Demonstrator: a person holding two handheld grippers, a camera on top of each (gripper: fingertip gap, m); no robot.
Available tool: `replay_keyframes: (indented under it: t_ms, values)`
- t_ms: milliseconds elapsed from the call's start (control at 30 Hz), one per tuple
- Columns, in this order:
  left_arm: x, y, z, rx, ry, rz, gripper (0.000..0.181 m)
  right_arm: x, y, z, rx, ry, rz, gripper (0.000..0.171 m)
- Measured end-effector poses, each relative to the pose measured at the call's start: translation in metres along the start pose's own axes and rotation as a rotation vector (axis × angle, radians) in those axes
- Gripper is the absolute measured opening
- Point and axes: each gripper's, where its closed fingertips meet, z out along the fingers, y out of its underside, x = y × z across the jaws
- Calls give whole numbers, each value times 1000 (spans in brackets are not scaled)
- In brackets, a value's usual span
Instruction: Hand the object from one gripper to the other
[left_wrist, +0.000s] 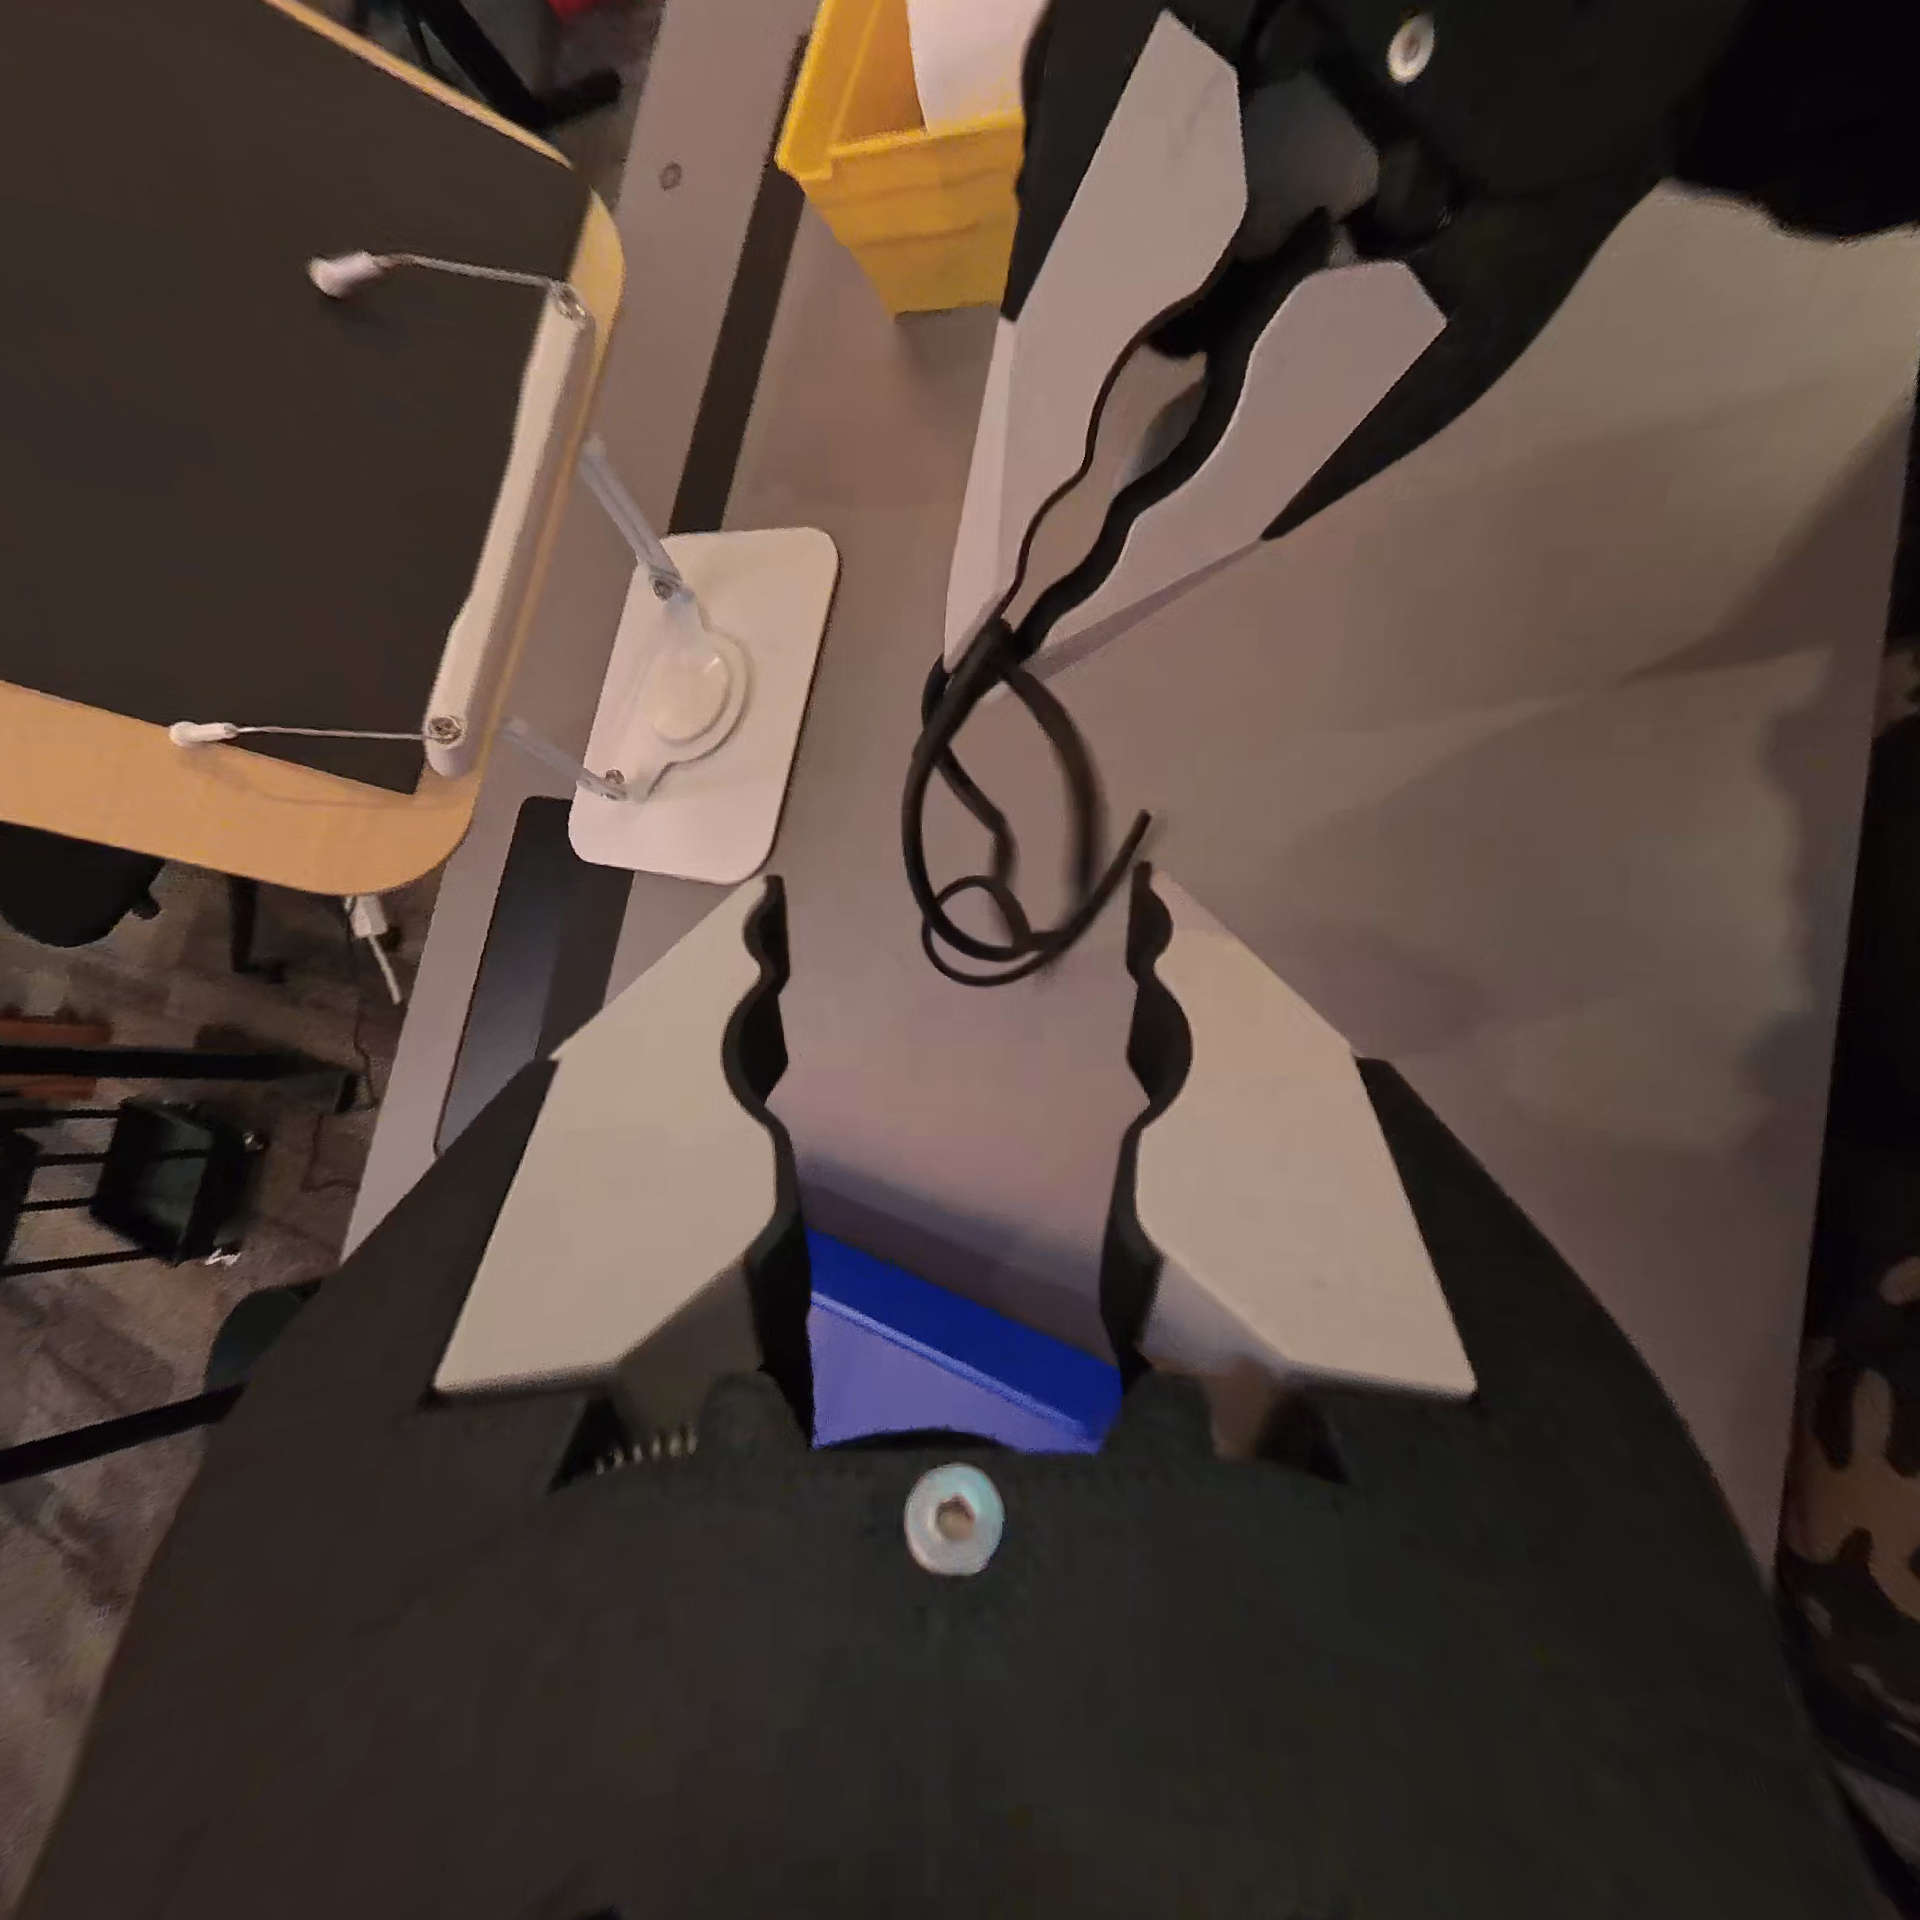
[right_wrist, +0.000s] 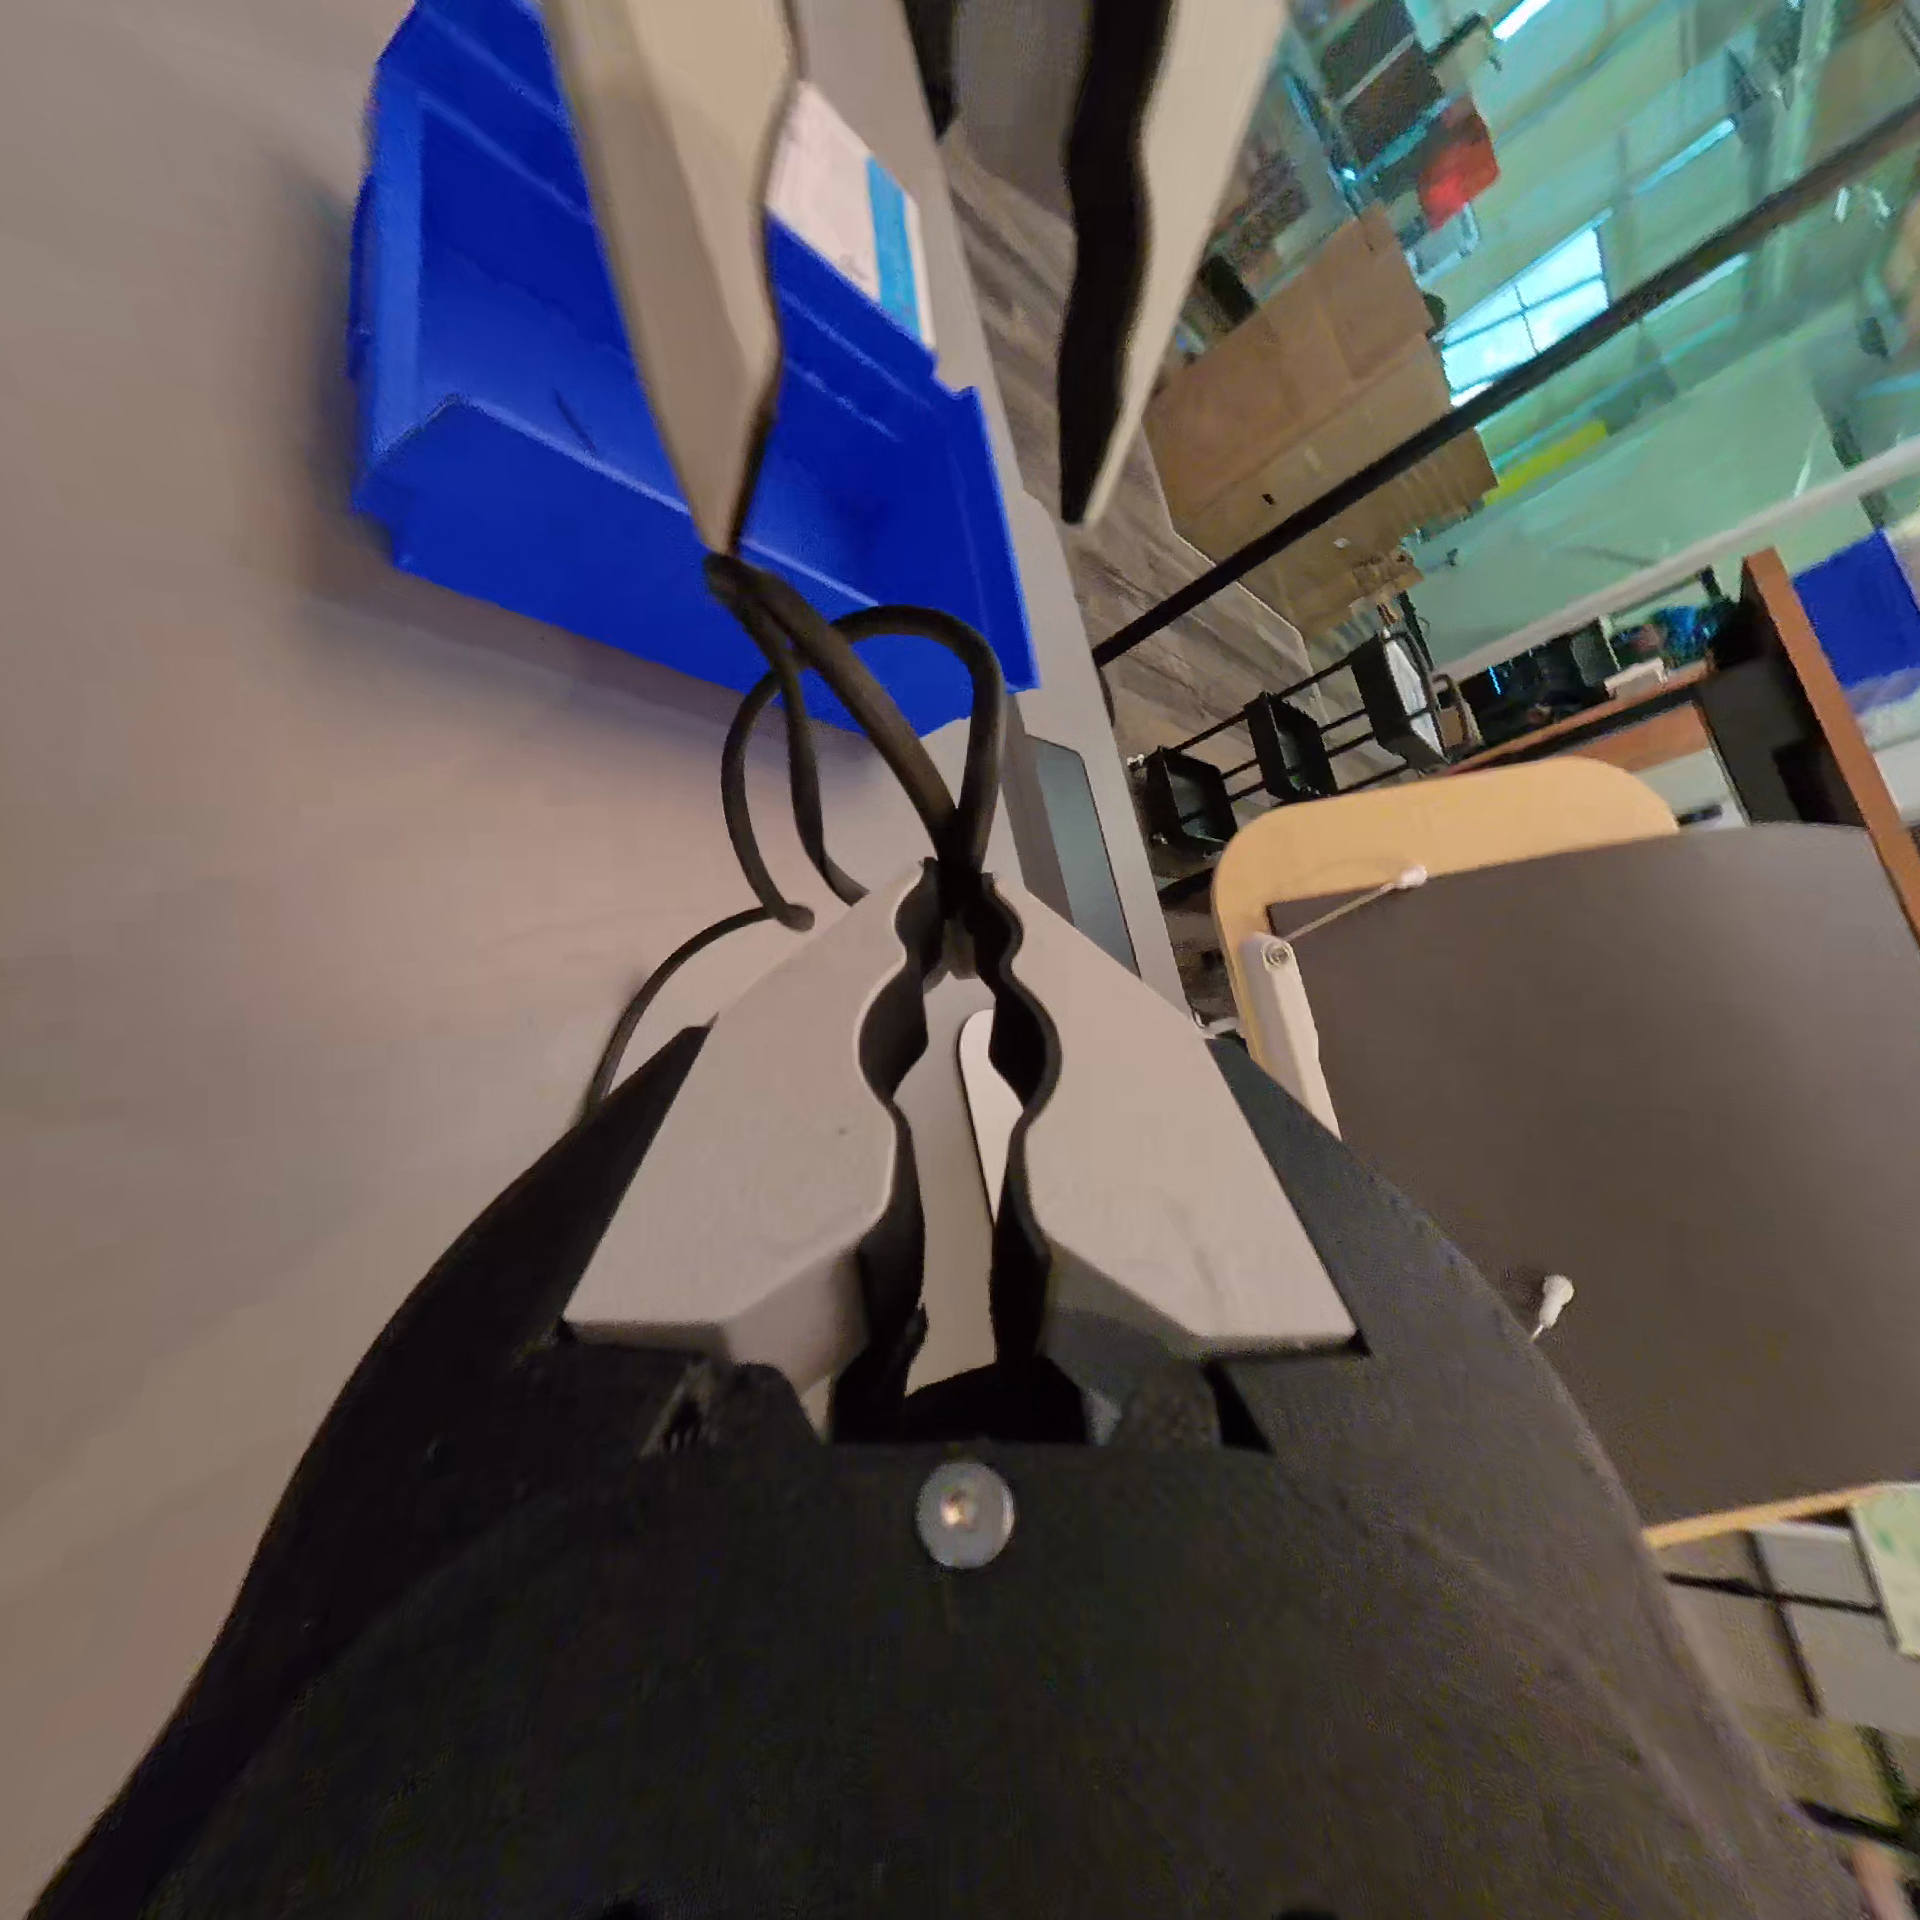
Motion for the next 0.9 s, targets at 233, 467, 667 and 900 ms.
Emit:
replay_keyframes:
  t_ms: [233, 467, 667, 900]
  values:
    - [-22, 4, -4, 49, -45, -71, 65, 37, 5, -17, 116, 84, 245, 3]
    - [-9, 5, 41, 92, 95, -167, 71, 58, -14, -37, 303, 95, 437, 3]
    - [21, -9, 89, 176, 268, -299, 72, 74, -33, -56, 470, 97, 581, 3]
    - [48, -31, 112, 337, 421, -392, 7, 85, -43, -71, 569, 110, 664, 3]
